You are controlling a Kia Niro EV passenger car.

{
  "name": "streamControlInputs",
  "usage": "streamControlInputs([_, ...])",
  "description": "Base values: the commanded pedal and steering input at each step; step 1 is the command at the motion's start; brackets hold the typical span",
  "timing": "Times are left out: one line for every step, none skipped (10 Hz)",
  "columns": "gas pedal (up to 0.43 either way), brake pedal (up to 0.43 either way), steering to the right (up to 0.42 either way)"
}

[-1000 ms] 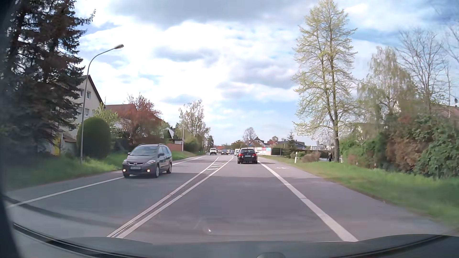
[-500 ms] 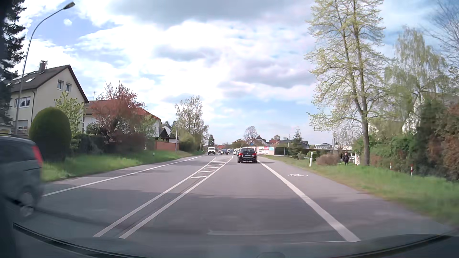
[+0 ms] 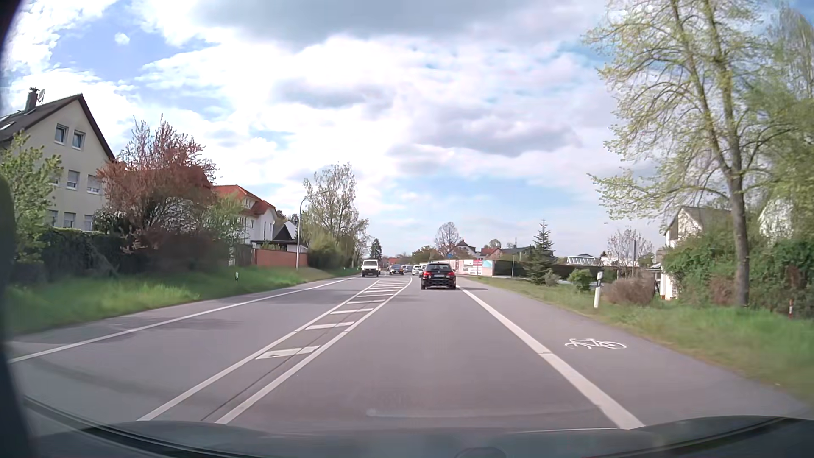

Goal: Follow the waypoints while adhering to traffic rules and regulations

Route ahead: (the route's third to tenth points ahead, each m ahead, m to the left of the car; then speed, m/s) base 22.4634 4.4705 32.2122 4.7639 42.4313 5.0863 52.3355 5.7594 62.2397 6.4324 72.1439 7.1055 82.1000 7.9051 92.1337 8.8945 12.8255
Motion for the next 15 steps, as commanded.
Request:
streamControlInputs([0.0,0.0,-0.003])
streamControlInputs([0.0,0.0,-0.003])
streamControlInputs([0.0,0.0,-0.003])
streamControlInputs([0.0,0.0,-0.003])
streamControlInputs([0.0,0.0,-0.003])
streamControlInputs([0.0,0.0,-0.003])
streamControlInputs([0.0,0.0,-0.003])
streamControlInputs([0.0,0.0,-0.003])
streamControlInputs([0.0,0.0,-0.003])
streamControlInputs([0.0,0.0,-0.003])
streamControlInputs([0.0,0.0,-0.003])
streamControlInputs([0.0,0.0,-0.003])
streamControlInputs([0.0,0.0,-0.003])
streamControlInputs([0.0,0.0,-0.003])
streamControlInputs([0.0,0.0,-0.003])
